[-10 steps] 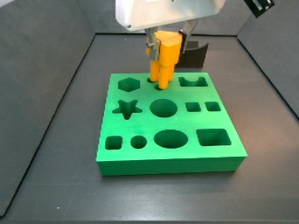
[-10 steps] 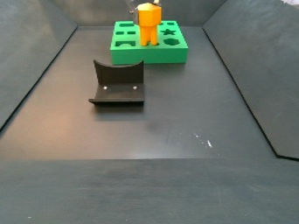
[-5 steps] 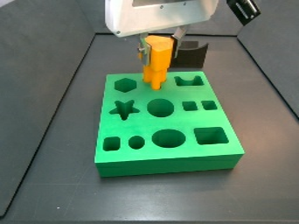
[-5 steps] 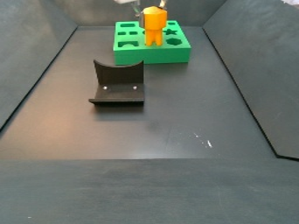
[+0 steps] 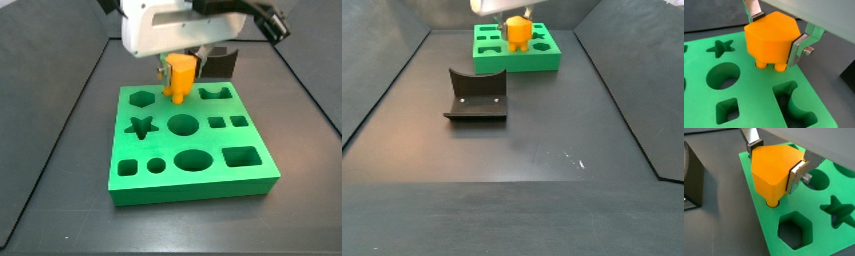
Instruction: Insert the 3 prong object.
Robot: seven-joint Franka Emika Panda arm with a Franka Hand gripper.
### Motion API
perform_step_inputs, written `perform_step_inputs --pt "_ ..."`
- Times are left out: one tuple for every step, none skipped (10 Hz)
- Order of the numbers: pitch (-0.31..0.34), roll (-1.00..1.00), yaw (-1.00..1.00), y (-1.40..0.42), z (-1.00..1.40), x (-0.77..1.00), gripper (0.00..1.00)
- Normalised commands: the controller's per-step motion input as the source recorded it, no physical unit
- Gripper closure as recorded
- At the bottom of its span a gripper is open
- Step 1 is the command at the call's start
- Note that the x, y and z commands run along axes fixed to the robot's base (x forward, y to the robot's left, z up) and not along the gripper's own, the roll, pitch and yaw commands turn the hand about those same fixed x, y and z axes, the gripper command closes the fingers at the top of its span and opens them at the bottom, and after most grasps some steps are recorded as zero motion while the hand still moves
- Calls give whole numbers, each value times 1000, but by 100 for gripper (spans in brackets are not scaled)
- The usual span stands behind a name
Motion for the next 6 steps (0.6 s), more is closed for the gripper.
perform_step_inputs --pt "-67 99 -34 -80 -551 0 100" --pt "-31 87 -3 -37 -563 94 100" --pt "-49 149 0 -31 -526 0 100" --pt "-14 150 0 -14 -443 0 100" --pt "-29 39 0 0 -149 0 100" --pt "0 0 0 0 0 0 100"
